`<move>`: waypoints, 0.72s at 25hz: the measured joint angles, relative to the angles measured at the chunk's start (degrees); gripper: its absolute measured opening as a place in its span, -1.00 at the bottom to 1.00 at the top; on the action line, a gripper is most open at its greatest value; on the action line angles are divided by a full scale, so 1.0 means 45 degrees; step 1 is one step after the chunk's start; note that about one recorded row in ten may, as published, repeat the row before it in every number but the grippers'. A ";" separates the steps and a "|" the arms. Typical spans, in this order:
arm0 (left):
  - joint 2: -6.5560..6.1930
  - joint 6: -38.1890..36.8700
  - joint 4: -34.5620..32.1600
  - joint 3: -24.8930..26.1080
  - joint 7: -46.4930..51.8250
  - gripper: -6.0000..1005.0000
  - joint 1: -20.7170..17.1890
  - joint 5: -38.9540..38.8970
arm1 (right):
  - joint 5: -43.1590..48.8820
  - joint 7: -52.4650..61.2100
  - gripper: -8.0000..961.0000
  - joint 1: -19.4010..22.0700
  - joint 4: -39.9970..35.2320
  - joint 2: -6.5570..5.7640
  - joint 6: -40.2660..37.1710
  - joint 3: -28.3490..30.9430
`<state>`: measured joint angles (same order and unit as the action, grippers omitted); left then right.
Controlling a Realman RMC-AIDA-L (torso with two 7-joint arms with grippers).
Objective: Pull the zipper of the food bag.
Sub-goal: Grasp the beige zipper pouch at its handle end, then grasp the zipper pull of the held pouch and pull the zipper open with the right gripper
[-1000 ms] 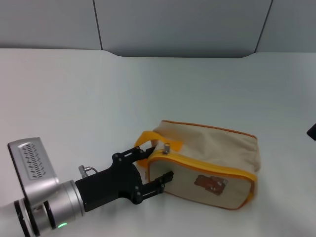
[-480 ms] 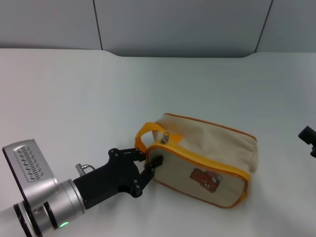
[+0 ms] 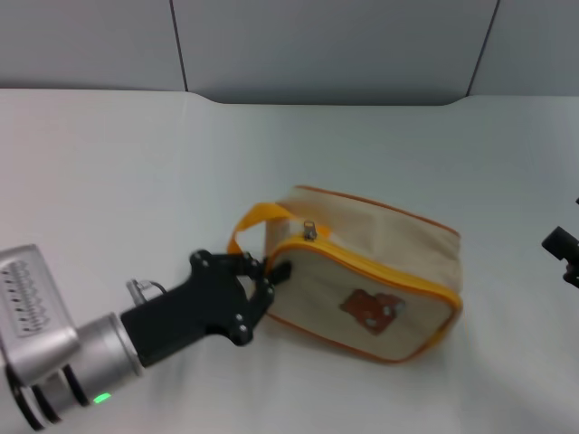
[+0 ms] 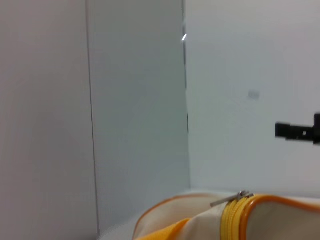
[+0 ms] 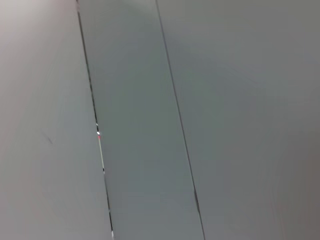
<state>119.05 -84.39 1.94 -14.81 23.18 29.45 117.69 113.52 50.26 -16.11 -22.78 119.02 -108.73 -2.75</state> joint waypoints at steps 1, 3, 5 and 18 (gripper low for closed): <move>-0.0015 -0.0324 -0.0262 0.0030 -0.0092 -0.74 -0.0006 0.0006 | -0.0020 -0.0339 0.75 -0.0042 0.0190 0.0001 -0.0025 0.0042; -0.0034 -0.0990 -0.0906 0.0034 -0.0144 -0.78 0.0029 0.0011 | -0.0040 -0.1341 0.75 -0.0196 0.0853 0.0019 -0.0008 0.0117; -0.0036 -0.1448 -0.1540 0.0025 -0.0146 -0.83 0.0154 0.0004 | -0.0059 -0.2467 0.75 -0.0404 0.1616 0.0055 0.0225 0.0347; -0.0013 -0.1912 -0.2847 -0.0229 -0.0427 -0.85 0.0992 0.0074 | 0.0222 -1.7408 0.75 -0.1404 0.8925 0.0190 0.3979 0.1330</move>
<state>118.99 -92.99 -10.88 -15.84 21.25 33.92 118.02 114.52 -28.08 -22.43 17.38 119.87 -90.82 3.24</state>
